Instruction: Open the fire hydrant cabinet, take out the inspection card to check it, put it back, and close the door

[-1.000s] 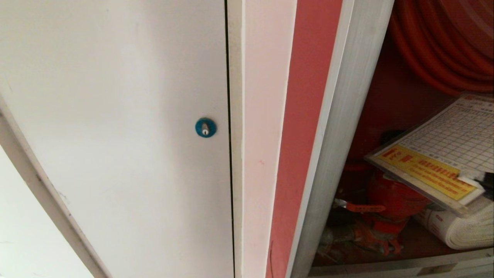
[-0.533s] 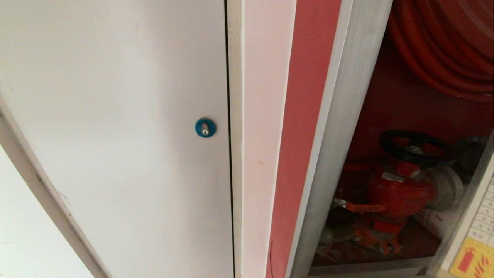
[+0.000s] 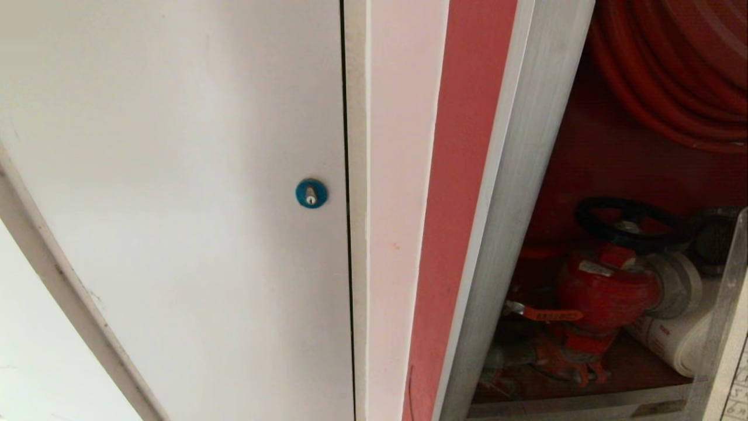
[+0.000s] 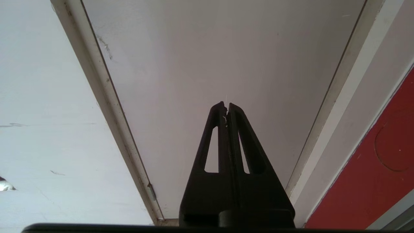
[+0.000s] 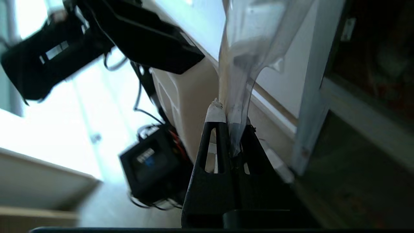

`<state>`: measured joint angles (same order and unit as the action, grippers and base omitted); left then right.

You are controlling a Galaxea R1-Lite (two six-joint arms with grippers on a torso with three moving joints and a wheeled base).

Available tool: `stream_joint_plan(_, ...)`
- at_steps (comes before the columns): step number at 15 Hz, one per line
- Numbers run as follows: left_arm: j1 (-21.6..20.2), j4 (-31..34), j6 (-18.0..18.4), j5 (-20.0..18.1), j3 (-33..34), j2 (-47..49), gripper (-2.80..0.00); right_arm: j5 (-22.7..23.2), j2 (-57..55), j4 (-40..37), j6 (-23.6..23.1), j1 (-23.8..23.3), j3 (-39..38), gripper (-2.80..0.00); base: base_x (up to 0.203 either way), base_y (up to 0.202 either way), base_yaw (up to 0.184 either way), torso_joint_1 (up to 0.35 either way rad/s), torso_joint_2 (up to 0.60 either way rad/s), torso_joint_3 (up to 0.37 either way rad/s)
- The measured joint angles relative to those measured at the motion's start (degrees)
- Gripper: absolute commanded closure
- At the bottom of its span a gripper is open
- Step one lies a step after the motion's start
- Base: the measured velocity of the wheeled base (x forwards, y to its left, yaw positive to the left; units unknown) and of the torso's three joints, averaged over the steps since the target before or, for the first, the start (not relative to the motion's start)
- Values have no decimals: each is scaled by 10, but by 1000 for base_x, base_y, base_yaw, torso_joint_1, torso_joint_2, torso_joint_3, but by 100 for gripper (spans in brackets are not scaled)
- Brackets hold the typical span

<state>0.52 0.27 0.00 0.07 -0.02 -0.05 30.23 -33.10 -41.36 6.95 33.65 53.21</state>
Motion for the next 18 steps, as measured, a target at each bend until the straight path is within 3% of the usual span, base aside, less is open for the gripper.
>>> stream_joint_plan(3,0,0,0,0,0,0,0,12,-71,69,-86,0,-2,0,0,0,0,0,0,0)
stream_joint_plan(6,0,0,0,0,0,0,0,30,-138,175,-120,0,-3,0,0,0,0,0,0,0)
stream_joint_plan(11,0,0,0,0,0,0,0,74,-237,283,-184,1,0,0,0,0,0,0,0,0)
stream_joint_plan(18,0,0,0,0,0,0,0,84,-325,305,-195,47,53,0,0,0,0,0,0,0)
